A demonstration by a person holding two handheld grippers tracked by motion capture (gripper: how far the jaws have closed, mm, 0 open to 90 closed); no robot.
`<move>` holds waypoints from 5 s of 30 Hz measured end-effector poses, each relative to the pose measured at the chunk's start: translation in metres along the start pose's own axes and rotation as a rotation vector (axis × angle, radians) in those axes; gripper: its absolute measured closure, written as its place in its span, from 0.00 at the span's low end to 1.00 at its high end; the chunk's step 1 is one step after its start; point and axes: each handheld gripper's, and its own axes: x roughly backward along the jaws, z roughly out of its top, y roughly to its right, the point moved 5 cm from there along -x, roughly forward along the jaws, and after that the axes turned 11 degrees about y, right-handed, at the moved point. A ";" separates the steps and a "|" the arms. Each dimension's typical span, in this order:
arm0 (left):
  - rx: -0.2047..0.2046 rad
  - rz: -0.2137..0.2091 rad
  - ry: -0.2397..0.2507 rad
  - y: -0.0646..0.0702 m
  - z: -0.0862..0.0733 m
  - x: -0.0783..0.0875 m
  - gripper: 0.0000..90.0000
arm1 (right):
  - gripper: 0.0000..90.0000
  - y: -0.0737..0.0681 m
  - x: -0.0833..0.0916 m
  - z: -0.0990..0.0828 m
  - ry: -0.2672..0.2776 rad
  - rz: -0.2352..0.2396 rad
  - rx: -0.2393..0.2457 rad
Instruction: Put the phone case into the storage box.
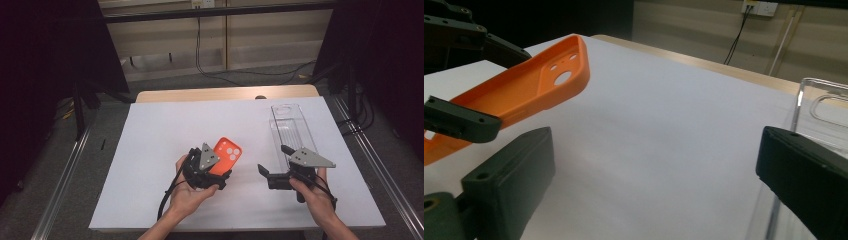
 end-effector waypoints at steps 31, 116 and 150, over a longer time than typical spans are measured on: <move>-0.101 0.067 0.100 0.013 0.011 -0.004 0.16 | 0.03 -0.007 -0.019 0.025 -0.249 0.106 -0.164; -0.208 0.207 0.163 0.021 0.017 -0.020 0.15 | 0.89 -0.008 -0.055 0.049 -0.331 0.116 -0.566; 0.071 0.120 0.228 0.004 0.014 -0.012 0.03 | 0.90 0.000 -0.051 0.053 -0.264 0.086 -0.483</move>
